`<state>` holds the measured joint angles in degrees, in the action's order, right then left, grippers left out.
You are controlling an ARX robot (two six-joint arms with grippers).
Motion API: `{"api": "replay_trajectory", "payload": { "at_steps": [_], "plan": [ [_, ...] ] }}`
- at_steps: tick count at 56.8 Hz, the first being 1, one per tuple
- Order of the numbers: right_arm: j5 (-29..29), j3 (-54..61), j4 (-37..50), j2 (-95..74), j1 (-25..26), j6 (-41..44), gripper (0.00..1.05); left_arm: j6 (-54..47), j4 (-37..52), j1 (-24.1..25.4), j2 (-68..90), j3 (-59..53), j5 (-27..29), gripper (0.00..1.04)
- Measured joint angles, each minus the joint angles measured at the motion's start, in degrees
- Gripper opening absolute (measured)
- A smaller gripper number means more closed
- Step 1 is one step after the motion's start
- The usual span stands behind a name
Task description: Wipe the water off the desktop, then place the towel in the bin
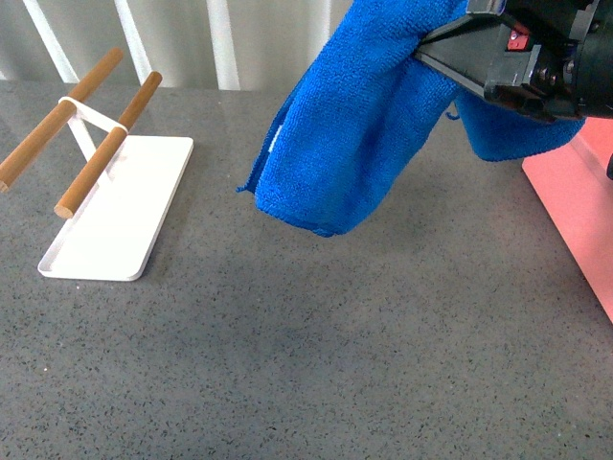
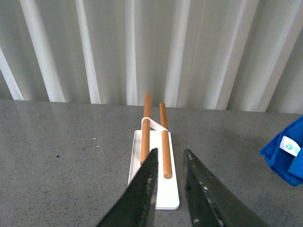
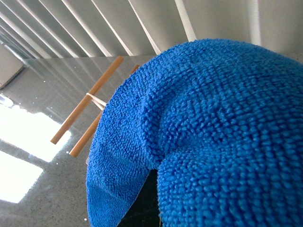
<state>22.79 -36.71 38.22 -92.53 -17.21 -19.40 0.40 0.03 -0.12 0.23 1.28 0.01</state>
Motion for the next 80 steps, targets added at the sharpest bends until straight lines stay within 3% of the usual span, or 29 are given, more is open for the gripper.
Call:
{"api": "replay_trajectory", "payload": {
  "at_steps": [7, 16, 22, 38, 52, 66, 74, 80],
  "plan": [
    [-4.3, -2.5, -7.9, -4.5, 0.4, 4.3, 0.04, 0.0, 0.0, 0.0, 0.0, 0.0, 0.0, 0.55],
    [-10.2, -7.4, -19.4, -12.0, 1.5, 12.0, 0.04, 0.0, 0.0, 0.0, 0.0, 0.0, 0.0, 0.82],
    [-17.7, -11.9, -28.0, -19.6, 2.6, 20.5, 0.04, -0.1, 0.0, 0.0, 0.0, 0.0, 0.0, 1.0],
    [-30.2, -20.7, -35.6, -30.3, 3.1, 37.1, 0.04, -0.1, 0.0, 0.0, 0.0, 0.0, 0.0, 0.98],
    [-38.0, -32.0, -39.2, -37.0, 2.0, 42.1, 0.04, -0.1, 0.0, 0.0, 0.0, 0.0, 0.0, 0.98],
    [-33.9, -35.3, -37.7, -38.4, -2.1, 40.3, 0.04, -0.1, 0.0, 0.0, 0.0, 0.0, 0.0, 0.98],
    [-27.5, -32.1, -36.0, -36.0, -8.7, 38.2, 0.04, -0.1, 0.0, 0.0, 0.0, 0.0, 0.0, 0.98],
    [-25.7, -27.2, -35.4, -32.9, -12.4, 36.9, 0.04, -0.1, 0.0, 0.0, 0.0, 0.0, 0.0, 0.98]
  ]
}}
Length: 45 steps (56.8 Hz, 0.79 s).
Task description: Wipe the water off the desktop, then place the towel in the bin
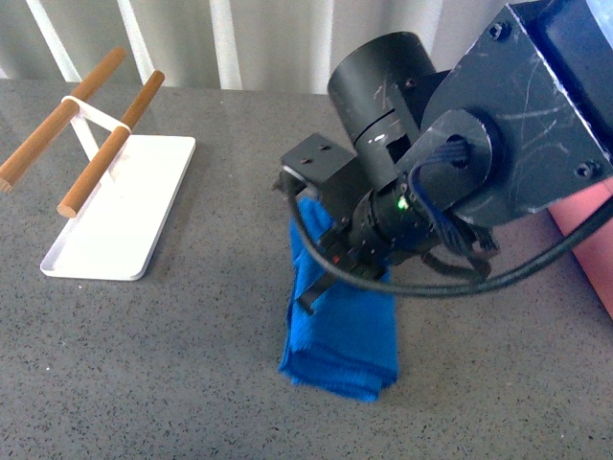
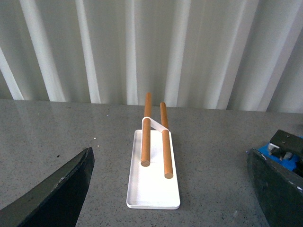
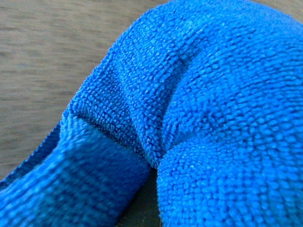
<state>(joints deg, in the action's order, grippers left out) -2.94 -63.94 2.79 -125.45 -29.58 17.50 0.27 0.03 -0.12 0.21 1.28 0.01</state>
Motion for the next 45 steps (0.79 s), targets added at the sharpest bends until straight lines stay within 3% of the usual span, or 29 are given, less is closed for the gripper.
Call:
{"api": "replay_trajectory", "payload": {
  "at_steps": [9, 16, 34, 45],
  "plan": [
    [-0.7, 6.8, 1.0, 4.0, 1.4, -1.2, 0.04, 0.0, 0.0, 0.0, 0.0, 0.0, 0.0, 0.98],
    [0.5, 13.1, 7.9, 9.5, 4.4, 1.2, 0.04, 0.0, 0.0, 0.0, 0.0, 0.0, 0.0, 0.98],
    [0.3, 13.8, 15.3, 29.6, 5.6, 3.8, 0.04, 0.0, 0.0, 0.0, 0.0, 0.0, 0.0, 0.98],
    [-6.8, 13.3, 17.8, 39.8, 7.9, 1.2, 0.04, 0.0, 0.0, 0.0, 0.0, 0.0, 0.0, 0.98]
  ]
}}
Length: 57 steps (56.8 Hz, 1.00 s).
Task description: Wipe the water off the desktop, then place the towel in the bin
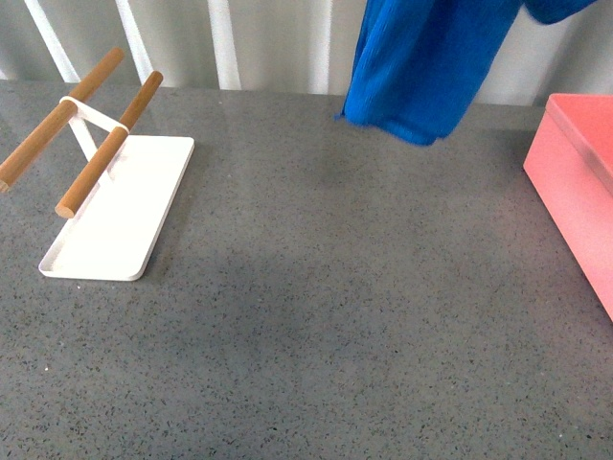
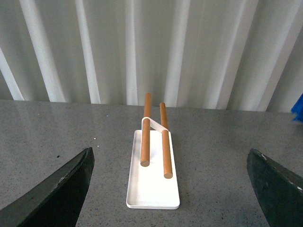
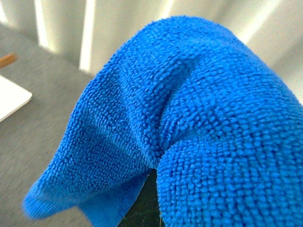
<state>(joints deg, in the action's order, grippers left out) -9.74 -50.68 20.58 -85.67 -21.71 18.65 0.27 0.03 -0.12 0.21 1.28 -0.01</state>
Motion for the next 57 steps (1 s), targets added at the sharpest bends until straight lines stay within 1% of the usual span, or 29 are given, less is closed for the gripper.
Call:
{"api": "replay_trajectory", "payload": {
  "at_steps": [5, 8, 11, 13, 15, 17, 18, 24, 26, 32, 40, 44, 50, 53, 57],
  "plan": [
    [-6.8, 0.3, 3.8, 3.0, 1.8, 0.3, 0.04, 0.0, 0.0, 0.0, 0.0, 0.0, 0.0, 0.98],
    [-10.2, 0.3, 4.3, 4.3, 3.1, 0.2, 0.04, 0.0, 0.0, 0.0, 0.0, 0.0, 0.0, 0.98],
    [-14.6, 0.8, 5.5, 5.8, 5.6, 0.4, 0.04, 0.0, 0.0, 0.0, 0.0, 0.0, 0.0, 0.98],
    [-15.9, 1.3, 6.7, 6.5, 7.6, 0.8, 0.04, 0.0, 0.0, 0.0, 0.0, 0.0, 0.0, 0.98],
    [-16.1, 1.2, 5.7, 7.1, 9.9, 0.3, 0.04, 0.0, 0.0, 0.0, 0.0, 0.0, 0.0, 0.98],
    [-16.1, 1.2, 4.5, 7.6, 11.6, -0.2, 0.04, 0.0, 0.0, 0.0, 0.0, 0.0, 0.0, 0.98],
    [-16.0, 1.1, 3.3, 7.8, 13.4, -0.7, 0.04, 0.0, 0.0, 0.0, 0.0, 0.0, 0.0, 0.98],
    [-11.8, 1.0, -2.0, 7.7, 21.7, -2.2, 0.04, 0.0, 0.0, 0.0, 0.0, 0.0, 0.0, 0.98],
    [-10.3, 1.0, -3.3, 7.4, 23.8, -2.6, 0.04, 0.0, 0.0, 0.0, 0.0, 0.0, 0.0, 0.98],
    [-7.9, 1.2, -4.5, 6.0, 28.2, -3.6, 0.04, 0.0, 0.0, 0.0, 0.0, 0.0, 0.0, 0.98],
    [-5.5, 1.5, -6.1, 3.7, 32.9, -4.6, 0.04, 0.0, 0.0, 0.0, 0.0, 0.0, 0.0, 0.98],
    [-5.6, 1.4, -8.1, 2.6, 34.6, -3.9, 0.04, 0.0, 0.0, 0.0, 0.0, 0.0, 0.0, 0.98],
    [-4.5, 0.4, -10.3, 1.0, 36.2, 0.1, 0.04, 0.0, 0.0, 0.0, 0.0, 0.0, 0.0, 0.98],
    [-3.1, -0.9, -12.3, 0.4, 36.7, 4.0, 0.04, 0.0, 0.0, 0.0, 0.0, 0.0, 0.0, 0.98],
    [-2.7, -2.2, -13.2, -0.2, 37.1, 8.8, 0.04, 0.0, 0.0, 0.0, 0.0, 0.0, 0.0, 0.98]
  ]
}}
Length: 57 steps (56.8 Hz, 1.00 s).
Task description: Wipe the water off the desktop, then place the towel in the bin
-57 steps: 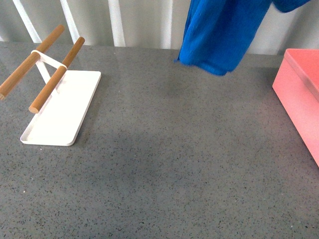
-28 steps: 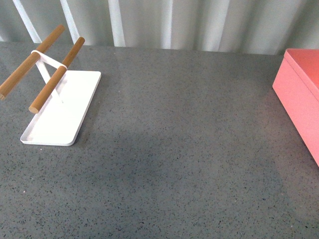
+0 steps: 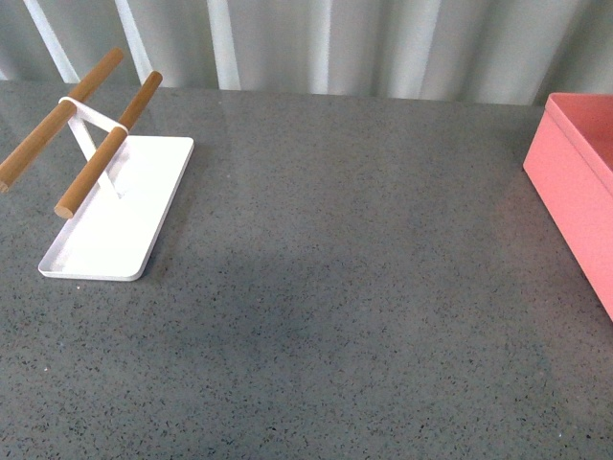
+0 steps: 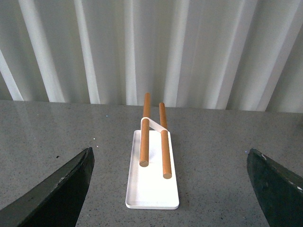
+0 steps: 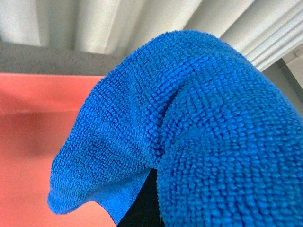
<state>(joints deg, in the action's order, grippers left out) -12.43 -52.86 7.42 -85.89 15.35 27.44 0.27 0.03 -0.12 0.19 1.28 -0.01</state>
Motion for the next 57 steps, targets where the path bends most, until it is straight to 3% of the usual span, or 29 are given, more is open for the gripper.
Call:
{"api": "replay_trajectory", "payload": {
  "at_steps": [10, 21, 52, 57],
  "plan": [
    [2.0, -4.3, -5.5, -1.4, 0.6, 8.9, 0.04, 0.0, 0.0, 0.0, 0.0, 0.0, 0.0, 0.98],
    [6.5, -10.7, -21.5, -3.7, 1.0, 3.3, 0.04, 0.0, 0.0, 0.0, 0.0, 0.0, 0.0, 0.98],
    [6.4, -11.2, -24.6, -4.9, 0.6, -2.8, 0.05, 0.0, 0.0, 0.0, 0.0, 0.0, 0.0, 0.98],
    [6.5, -11.2, -25.2, -4.9, 0.6, -2.9, 0.2, 0.0, 0.0, 0.0, 0.0, 0.0, 0.0, 0.98]
  ]
}}
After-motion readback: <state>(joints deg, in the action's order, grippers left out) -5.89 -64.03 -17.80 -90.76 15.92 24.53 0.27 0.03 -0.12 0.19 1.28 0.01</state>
